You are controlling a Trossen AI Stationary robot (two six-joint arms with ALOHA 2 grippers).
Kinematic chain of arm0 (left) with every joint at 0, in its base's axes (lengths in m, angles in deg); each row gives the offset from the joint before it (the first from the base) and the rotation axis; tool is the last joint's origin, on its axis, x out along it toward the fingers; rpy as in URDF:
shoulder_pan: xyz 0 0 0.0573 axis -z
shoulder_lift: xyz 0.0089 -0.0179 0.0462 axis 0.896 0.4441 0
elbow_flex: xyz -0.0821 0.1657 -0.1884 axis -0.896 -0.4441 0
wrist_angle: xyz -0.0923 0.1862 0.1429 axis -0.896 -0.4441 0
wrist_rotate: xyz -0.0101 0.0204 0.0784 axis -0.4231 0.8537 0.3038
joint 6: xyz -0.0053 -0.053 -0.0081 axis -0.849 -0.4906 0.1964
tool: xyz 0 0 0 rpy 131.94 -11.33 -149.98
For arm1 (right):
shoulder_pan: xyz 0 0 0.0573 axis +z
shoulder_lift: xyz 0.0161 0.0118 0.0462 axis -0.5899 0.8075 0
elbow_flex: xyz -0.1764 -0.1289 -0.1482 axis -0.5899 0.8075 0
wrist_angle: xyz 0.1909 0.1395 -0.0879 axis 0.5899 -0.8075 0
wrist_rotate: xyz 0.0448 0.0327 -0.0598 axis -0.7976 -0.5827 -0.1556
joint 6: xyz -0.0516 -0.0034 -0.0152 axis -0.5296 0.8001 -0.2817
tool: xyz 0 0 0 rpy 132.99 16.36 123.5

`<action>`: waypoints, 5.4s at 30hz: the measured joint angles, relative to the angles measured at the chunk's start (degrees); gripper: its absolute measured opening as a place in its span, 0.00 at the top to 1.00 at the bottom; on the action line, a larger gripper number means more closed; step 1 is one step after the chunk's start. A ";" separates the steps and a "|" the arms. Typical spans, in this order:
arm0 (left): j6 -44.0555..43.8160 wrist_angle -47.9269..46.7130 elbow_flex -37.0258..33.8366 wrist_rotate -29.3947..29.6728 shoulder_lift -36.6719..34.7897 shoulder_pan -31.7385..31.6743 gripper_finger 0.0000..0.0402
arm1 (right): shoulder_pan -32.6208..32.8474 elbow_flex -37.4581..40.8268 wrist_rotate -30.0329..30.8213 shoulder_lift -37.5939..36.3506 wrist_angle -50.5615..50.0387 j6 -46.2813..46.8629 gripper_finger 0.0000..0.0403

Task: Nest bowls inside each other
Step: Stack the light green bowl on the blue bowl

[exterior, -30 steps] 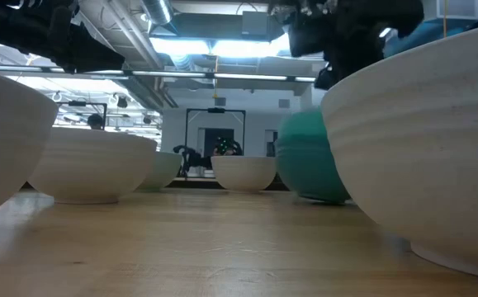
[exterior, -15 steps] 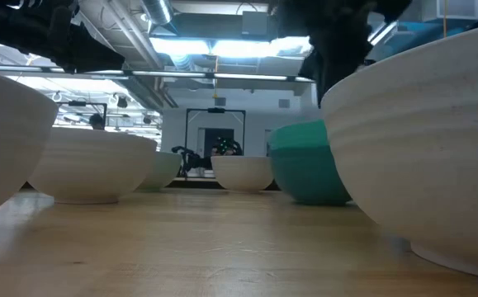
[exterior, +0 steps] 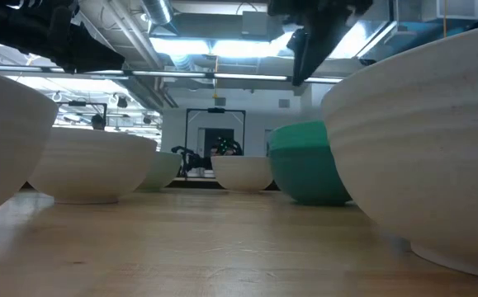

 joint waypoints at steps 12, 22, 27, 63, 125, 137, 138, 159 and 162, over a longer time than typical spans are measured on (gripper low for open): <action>0.02 0.00 0.00 -0.02 -0.01 -0.02 0.51 | -8.66 12.73 5.45 -23.68 11.26 0.68 0.37; 0.06 0.00 0.00 0.00 -0.01 -0.02 0.51 | -12.75 38.38 5.67 -44.18 40.14 0.65 0.37; 0.04 0.00 0.01 0.00 -0.01 -0.01 0.51 | -14.55 47.98 6.22 -47.93 48.34 -3.29 0.37; -3.05 -0.71 0.02 -0.58 3.20 -0.07 0.51 | -16.26 55.04 12.24 -48.41 56.79 -2.38 0.37; -0.05 -16.30 15.85 -13.52 55.96 -13.90 0.98 | -19.16 55.00 8.36 -48.25 57.65 2.53 0.37; 2.40 -15.97 26.98 -19.42 55.48 -16.95 0.99 | -19.16 55.01 8.36 -48.28 57.65 2.60 0.37; 2.49 -15.94 29.09 -22.13 55.48 -17.06 0.99 | -19.16 55.01 8.36 -48.28 57.65 2.57 0.37; 3.56 -16.62 60.74 -36.07 76.11 1.24 1.00 | -19.14 55.01 9.02 -48.28 57.16 2.60 0.37; 4.33 -16.92 65.04 -36.37 81.88 1.80 1.00 | -19.14 55.01 9.03 -48.28 55.88 2.62 0.37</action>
